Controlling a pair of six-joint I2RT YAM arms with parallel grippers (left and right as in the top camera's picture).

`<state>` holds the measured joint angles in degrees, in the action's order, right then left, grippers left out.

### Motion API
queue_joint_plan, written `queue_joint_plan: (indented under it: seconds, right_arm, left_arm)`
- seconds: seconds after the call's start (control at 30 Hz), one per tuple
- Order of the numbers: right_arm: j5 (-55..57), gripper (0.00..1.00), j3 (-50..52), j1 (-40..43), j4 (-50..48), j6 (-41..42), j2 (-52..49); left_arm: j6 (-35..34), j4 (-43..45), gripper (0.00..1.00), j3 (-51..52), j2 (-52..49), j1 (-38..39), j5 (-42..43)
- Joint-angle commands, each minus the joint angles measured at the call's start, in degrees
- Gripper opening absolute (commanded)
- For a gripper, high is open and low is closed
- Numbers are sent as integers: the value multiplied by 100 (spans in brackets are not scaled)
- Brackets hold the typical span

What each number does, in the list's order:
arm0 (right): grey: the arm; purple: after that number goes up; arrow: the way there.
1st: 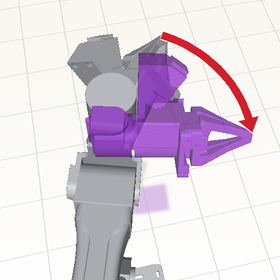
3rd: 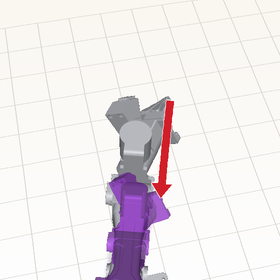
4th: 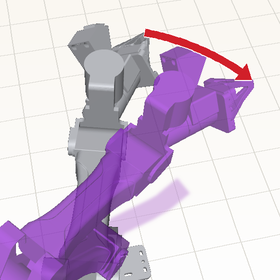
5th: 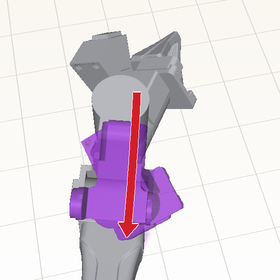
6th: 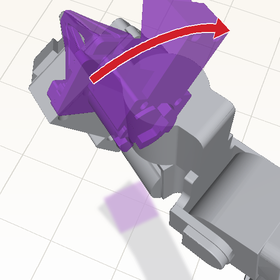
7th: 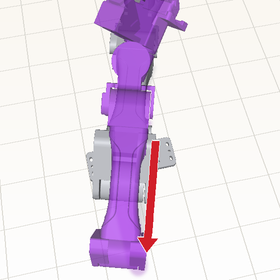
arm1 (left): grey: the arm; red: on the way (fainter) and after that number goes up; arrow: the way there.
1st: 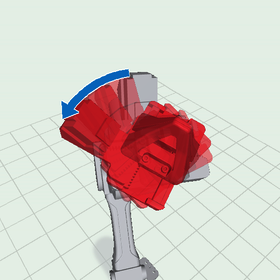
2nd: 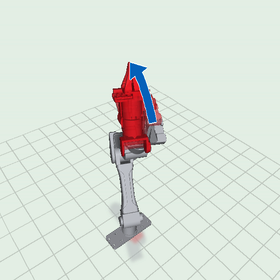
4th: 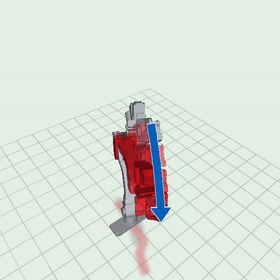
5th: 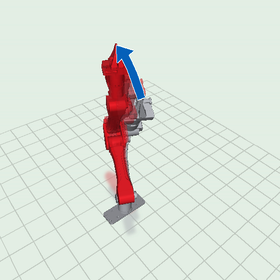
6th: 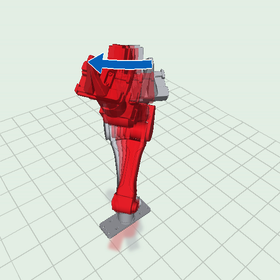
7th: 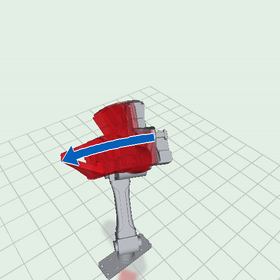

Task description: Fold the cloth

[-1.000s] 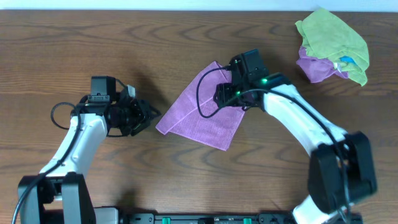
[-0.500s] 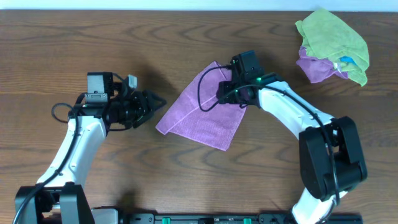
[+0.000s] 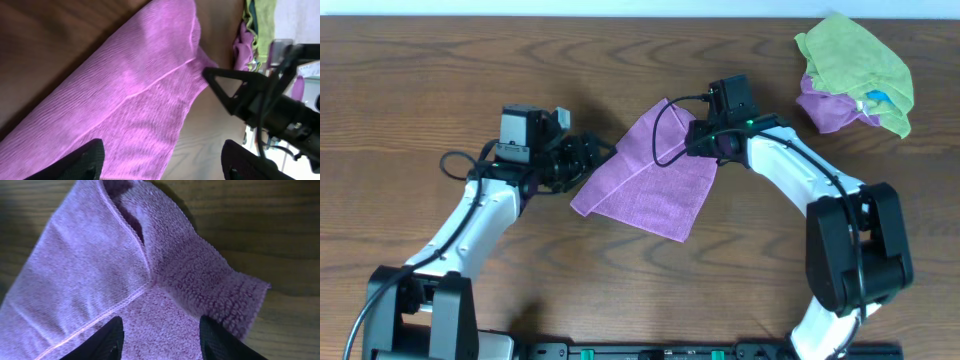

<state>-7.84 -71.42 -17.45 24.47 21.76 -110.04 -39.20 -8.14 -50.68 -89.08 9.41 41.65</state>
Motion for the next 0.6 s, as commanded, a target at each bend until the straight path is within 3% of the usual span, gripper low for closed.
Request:
queue_joint_plan:
  seconds: [0.0, 0.27, 0.57]
  right_arm:
    - [101, 49, 13, 39, -2, 96, -236]
    - [352, 44, 13, 46, 15, 160, -382]
    - [468, 42, 13, 66, 13, 160, -385]
  left_arm:
    - [-409, 243, 79, -125, -181, 184, -186]
    - [-975, 1217, 78, -125, -791, 490, -389]
    - [-1220, 1700, 80, -125, -1270, 651, -800]
